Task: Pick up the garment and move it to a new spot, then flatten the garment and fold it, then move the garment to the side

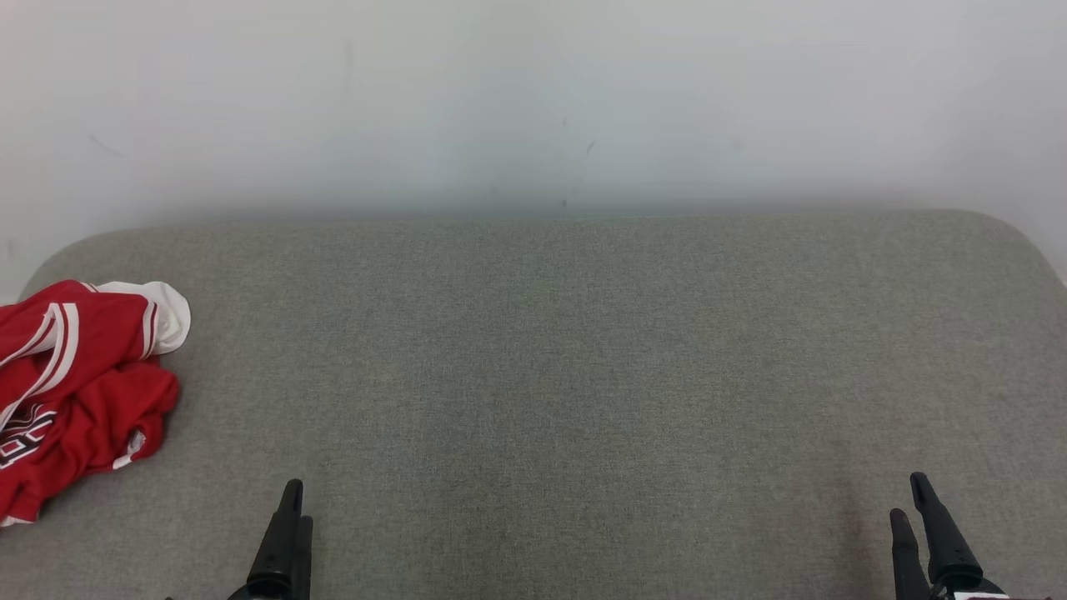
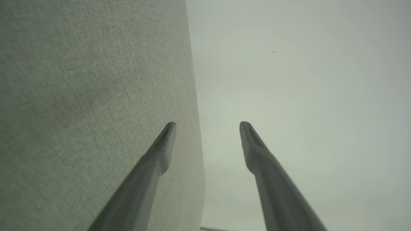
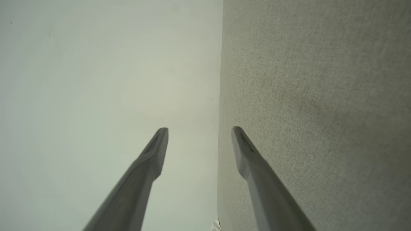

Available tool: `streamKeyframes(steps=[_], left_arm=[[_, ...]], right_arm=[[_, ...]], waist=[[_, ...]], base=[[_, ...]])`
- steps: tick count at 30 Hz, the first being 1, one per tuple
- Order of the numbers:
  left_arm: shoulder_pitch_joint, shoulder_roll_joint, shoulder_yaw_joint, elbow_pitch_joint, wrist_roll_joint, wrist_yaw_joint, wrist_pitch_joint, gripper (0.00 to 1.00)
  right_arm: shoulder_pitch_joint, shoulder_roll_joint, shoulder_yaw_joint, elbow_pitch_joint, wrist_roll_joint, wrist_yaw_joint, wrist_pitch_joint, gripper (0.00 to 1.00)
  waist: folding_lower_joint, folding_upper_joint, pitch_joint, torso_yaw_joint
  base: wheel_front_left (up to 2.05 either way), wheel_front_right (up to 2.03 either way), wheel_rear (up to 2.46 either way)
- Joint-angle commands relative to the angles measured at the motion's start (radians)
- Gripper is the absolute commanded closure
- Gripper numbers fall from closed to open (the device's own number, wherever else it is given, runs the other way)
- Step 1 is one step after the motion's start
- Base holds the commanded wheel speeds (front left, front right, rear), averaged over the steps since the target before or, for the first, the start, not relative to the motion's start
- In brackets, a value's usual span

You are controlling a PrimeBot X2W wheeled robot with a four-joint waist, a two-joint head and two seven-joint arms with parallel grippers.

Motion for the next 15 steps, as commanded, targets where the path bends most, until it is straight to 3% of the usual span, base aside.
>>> streamKeyframes(steps=[1,9,15], left_arm=[[-0.011,0.003,0.001,-0.023,0.011,0.0,-0.007,0.0],[-0.005,0.003,0.014,-0.038,0.107,0.0,-0.04,0.0],[0.003,0.003,0.043,-0.053,0.234,0.0,-0.07,0.0]], right_arm=[[-0.017,-0.006,0.006,-0.019,-0.013,0.0,-0.007,0.0],[-0.027,-0.007,0.04,-0.015,-0.13,0.0,-0.048,0.0],[-0.034,-0.008,0.071,-0.013,-0.299,0.0,-0.085,0.0]], waist=[[0.0,-0.0001,0.0,0.0],[0.0,-0.0001,0.002,-0.001],[0.0,-0.0001,0.003,-0.001]], base=[[0.0,0.0,0.0],[0.0,0.0,0.0],[0.0,0.0,0.0]])
